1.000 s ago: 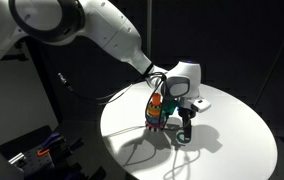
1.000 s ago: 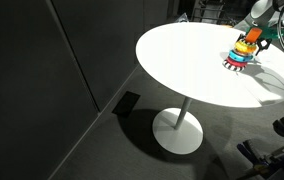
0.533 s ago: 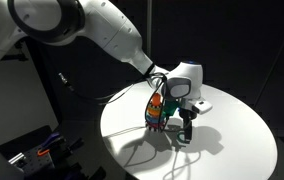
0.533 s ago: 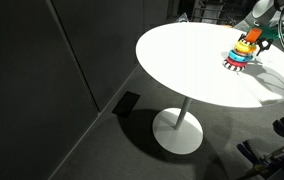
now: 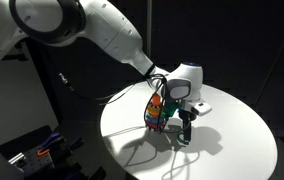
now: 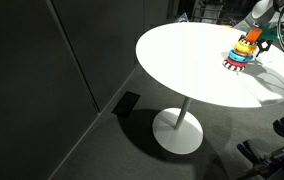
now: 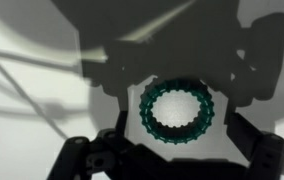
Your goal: Pick up the dark green ring and put it on the ring holder
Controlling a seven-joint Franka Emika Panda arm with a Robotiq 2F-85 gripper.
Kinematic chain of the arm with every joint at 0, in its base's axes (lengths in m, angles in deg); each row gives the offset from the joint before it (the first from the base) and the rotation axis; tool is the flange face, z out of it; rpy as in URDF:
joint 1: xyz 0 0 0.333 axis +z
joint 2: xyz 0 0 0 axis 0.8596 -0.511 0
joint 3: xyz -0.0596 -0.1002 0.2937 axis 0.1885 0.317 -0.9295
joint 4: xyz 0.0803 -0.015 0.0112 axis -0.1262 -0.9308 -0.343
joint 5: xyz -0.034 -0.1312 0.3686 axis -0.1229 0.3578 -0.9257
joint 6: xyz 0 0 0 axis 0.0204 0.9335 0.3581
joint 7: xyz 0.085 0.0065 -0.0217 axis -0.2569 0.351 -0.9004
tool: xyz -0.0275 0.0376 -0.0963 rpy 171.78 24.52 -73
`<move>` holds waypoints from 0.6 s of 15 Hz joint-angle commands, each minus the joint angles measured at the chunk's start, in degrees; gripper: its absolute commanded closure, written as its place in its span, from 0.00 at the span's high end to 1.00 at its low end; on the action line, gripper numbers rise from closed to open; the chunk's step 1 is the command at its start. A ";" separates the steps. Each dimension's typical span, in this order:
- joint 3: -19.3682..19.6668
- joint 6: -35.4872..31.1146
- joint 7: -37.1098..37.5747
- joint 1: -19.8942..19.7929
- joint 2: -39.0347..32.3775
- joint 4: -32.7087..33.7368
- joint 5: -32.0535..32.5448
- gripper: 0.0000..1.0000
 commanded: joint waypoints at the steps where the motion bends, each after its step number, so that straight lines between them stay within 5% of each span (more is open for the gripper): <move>1: 0.00 0.26 0.77 -0.51 -0.95 1.49 -1.47 1.00; 7: 0.03 0.35 0.98 -0.85 -1.30 1.61 -2.14 1.00; 8: 0.06 0.34 1.07 -0.86 -1.34 1.62 -2.17 0.75; 9: 0.07 0.35 1.17 -0.85 -1.30 1.64 -2.28 0.73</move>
